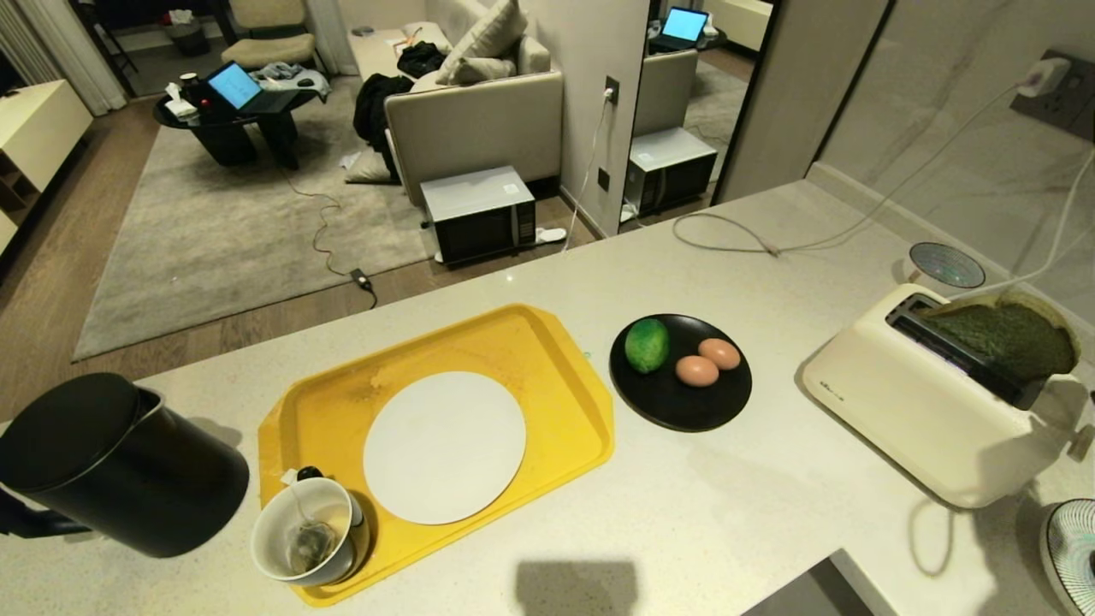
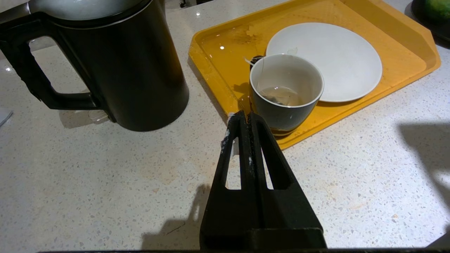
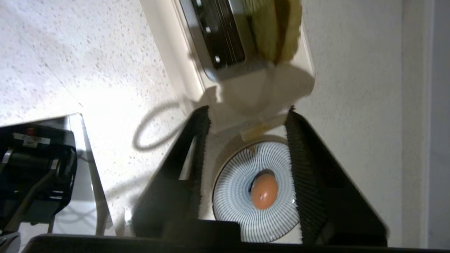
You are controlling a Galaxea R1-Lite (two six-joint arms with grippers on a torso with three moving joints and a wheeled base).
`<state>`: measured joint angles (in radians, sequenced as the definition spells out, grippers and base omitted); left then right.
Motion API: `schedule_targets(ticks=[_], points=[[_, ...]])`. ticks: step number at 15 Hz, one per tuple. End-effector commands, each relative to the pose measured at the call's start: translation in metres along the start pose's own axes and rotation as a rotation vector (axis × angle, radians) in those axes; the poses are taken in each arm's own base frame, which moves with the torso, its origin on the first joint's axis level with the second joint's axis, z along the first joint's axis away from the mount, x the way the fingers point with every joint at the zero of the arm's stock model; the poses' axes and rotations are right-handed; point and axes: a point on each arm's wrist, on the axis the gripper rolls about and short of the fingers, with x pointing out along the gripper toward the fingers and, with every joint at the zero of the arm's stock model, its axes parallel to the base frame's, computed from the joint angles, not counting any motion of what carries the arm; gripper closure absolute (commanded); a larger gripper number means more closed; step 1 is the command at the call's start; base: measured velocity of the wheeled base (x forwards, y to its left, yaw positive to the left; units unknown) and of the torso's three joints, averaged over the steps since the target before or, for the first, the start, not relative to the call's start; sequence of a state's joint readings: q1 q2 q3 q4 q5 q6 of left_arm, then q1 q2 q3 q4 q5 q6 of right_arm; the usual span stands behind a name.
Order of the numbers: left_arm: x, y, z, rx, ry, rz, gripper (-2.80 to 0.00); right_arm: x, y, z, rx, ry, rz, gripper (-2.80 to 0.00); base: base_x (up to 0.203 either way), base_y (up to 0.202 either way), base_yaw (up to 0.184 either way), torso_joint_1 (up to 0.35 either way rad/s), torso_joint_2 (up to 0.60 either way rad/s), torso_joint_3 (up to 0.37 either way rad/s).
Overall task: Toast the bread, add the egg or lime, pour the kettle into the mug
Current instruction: Use a bread toaster
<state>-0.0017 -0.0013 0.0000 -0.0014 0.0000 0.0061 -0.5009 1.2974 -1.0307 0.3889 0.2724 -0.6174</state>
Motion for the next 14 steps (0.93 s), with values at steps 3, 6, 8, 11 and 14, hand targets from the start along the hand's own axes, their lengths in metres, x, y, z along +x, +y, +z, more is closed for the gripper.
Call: schedule_targets(ticks=[3, 6, 8, 11, 14], points=[[0.000, 0.000, 0.000, 0.000, 0.000, -0.001, 0.00, 0.027, -0.014, -0.021, 0.026, -0.014, -0.081, 0.00, 0.000, 0.000, 0.000, 0.000, 0.00, 0.000], [0.000, 0.000, 0.000, 0.000, 0.000, 0.000, 0.00, 0.052, -0.021, -0.036, 0.019, -0.062, -0.128, 0.00, 0.000, 0.000, 0.000, 0.000, 0.00, 0.000], [0.000, 0.000, 0.000, 0.000, 0.000, -0.001, 0.00, 0.064, -0.023, -0.041, 0.029, -0.044, -0.102, 0.00, 0.000, 0.000, 0.000, 0.000, 0.00, 0.000], [0.000, 0.000, 0.000, 0.000, 0.000, 0.000, 0.00, 0.078, -0.025, -0.046, 0.041, -0.012, -0.070, 0.00, 0.000, 0.000, 0.000, 0.000, 0.00, 0.000], [0.000, 0.000, 0.000, 0.000, 0.000, 0.000, 0.00, 0.084, -0.027, -0.051, 0.053, 0.011, -0.060, 0.00, 0.000, 0.000, 0.000, 0.000, 0.00, 0.000]])
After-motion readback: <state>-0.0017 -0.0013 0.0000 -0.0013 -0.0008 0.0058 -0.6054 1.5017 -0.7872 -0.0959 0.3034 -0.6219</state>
